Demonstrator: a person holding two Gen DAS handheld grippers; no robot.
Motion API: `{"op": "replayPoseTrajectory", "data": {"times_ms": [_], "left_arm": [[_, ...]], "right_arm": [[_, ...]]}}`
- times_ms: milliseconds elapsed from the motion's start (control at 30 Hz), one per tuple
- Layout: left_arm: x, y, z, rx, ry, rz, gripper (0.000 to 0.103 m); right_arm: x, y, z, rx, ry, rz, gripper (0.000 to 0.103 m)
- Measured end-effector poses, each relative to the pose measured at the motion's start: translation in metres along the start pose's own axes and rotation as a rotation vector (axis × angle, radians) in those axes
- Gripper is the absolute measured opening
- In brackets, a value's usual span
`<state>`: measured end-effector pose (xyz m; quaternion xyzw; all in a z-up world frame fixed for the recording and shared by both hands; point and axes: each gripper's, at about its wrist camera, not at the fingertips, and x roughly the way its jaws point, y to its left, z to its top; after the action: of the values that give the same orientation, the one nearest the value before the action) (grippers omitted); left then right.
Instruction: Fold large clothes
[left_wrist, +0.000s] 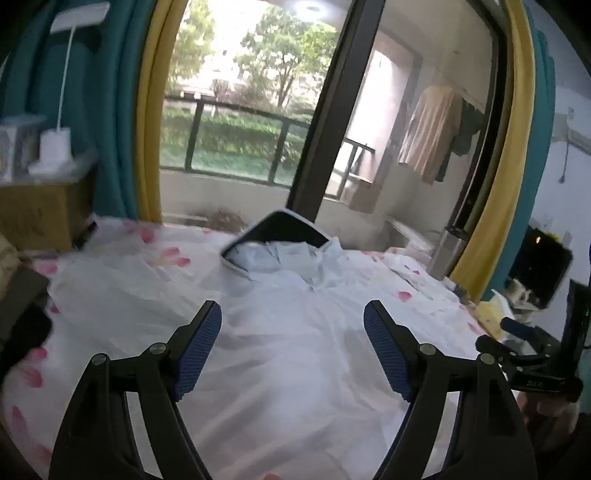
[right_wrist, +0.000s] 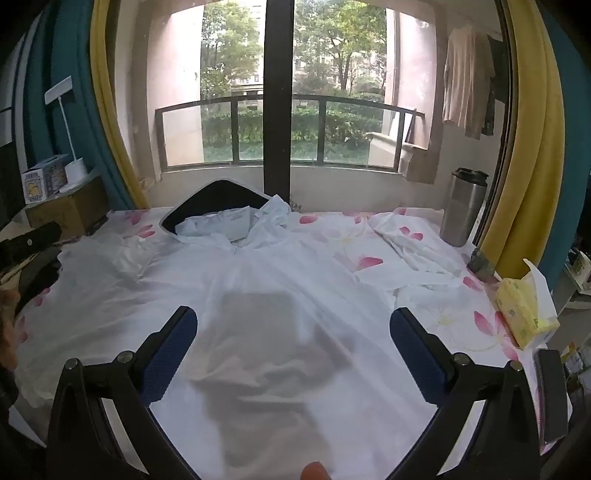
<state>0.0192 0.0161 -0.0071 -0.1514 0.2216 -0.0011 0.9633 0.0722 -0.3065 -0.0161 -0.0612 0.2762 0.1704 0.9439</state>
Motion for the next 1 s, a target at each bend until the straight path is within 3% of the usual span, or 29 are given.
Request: {"op": "replayPoseTrajectory", "data": {"times_ms": [500,667,1000], "left_arm": [[0.007,-0.002,-0.004,0.0,0.014,0.035,0.082],[0.009,-0.007,-0.005,0.045,0.017,0.092,0.082],[0.004,-0.011,-0.004,0.071,-0.006,0.087,0.082]], "right_arm": [[0.002,-0.004,0.001,-0.007,-0.012,0.002,0.103],[0.003,-0.004,0.002,-0.008,-0.008,0.003,0.103],[0.004,-0.003,0.002,-0.012,-0.007,0.005,0.103]]}}
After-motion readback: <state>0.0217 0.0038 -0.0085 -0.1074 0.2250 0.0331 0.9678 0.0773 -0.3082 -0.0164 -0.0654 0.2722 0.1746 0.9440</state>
